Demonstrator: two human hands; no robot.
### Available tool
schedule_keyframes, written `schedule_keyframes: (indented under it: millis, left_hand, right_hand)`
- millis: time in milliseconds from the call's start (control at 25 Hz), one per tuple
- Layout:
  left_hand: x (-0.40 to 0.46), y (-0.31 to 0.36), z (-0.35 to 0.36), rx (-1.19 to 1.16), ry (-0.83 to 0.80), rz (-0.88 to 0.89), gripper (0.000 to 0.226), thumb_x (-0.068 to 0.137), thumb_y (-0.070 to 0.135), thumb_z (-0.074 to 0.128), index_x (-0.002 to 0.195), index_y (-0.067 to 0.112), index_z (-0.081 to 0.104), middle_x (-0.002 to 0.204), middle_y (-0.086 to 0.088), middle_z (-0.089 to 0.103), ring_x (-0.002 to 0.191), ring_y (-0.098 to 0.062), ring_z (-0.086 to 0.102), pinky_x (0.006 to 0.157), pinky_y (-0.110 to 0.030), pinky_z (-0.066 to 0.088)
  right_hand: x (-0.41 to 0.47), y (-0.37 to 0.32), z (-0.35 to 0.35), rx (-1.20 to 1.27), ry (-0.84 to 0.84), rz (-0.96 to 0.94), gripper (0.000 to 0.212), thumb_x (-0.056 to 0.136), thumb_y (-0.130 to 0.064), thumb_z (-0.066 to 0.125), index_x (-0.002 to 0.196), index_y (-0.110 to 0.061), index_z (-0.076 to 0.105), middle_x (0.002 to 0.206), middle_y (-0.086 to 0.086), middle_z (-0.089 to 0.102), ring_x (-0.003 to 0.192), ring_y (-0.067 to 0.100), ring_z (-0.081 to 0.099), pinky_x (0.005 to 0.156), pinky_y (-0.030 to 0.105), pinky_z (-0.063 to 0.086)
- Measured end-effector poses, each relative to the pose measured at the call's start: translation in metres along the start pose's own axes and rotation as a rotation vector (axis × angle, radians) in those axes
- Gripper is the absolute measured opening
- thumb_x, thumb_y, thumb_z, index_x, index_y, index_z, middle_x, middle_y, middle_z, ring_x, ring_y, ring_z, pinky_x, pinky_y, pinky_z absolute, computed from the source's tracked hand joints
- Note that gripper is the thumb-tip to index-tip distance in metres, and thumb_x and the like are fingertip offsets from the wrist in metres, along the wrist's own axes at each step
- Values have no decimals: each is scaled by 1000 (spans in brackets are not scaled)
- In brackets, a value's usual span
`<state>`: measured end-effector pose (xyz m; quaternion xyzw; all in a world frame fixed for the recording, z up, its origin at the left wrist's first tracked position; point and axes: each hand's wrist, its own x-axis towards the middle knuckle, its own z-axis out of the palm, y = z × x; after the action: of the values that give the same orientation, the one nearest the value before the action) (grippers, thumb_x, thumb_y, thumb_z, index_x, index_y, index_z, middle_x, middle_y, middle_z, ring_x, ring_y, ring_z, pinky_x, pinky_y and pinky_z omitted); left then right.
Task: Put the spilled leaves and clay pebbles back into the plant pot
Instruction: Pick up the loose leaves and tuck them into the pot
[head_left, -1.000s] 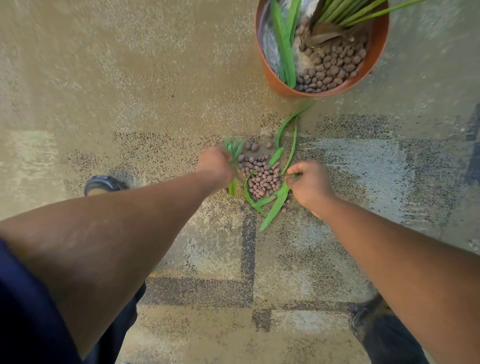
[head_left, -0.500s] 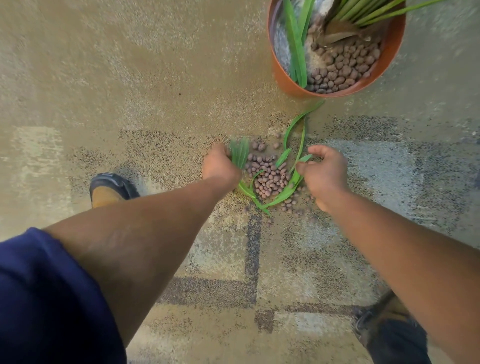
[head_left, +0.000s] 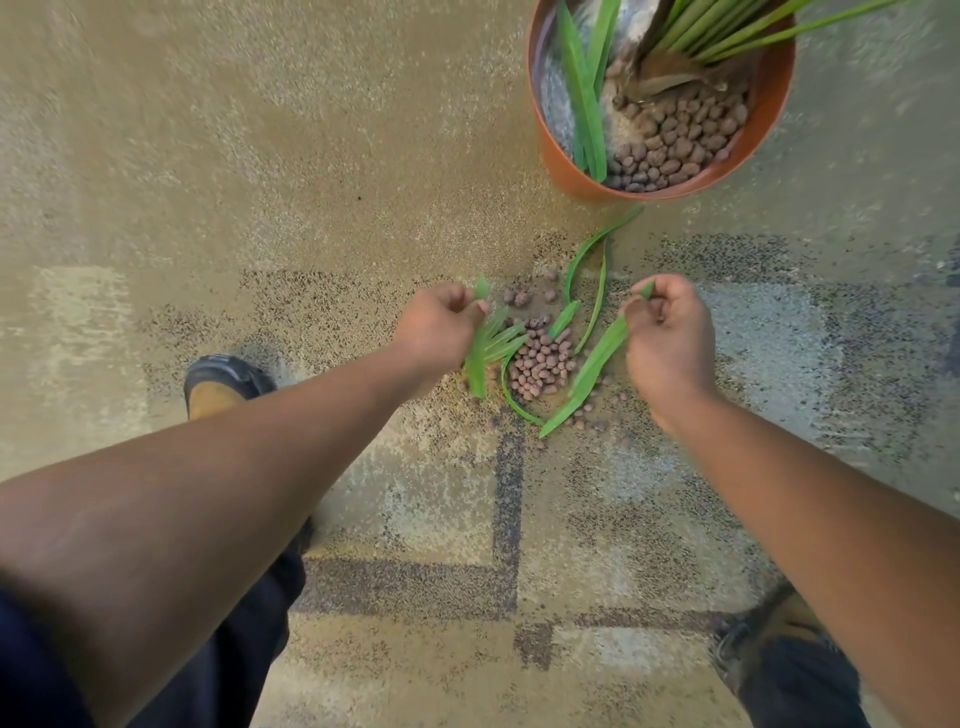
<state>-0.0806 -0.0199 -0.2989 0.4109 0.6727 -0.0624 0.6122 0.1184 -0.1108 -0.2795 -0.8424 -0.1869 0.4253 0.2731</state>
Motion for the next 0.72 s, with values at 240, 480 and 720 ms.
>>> schedule_keyframes:
  millis: [240,480,720]
  left_hand:
    - [-31,59,2,-262,-117,188,16,105,12,52,117,10,62,92,-10,69,55,-9,63,49,-18,50]
    - [-37,159,4,-484,-124,359,41,94,-17,50,126,7,55,109,-10,70,80,-16,68,72,-26,58]
    - [-7,198,27,-430,171,479,36,90,-21,53,117,2,58,101,-6,71,87,-14,69,76,-28,62]
  right_hand:
    - [0,-33,-10,250,51,-26,14,105,-10,50,102,-23,54,99,2,63,75,16,60,66,41,59]
    - [48,-99,-41,522,398,-149,11,104,-10,50,96,-17,54,87,8,69,63,15,62,48,25,49]
    - [87,-119,-44,224,489,-139,13,103,-18,54,93,-27,53,97,0,69,88,20,72,74,48,62]
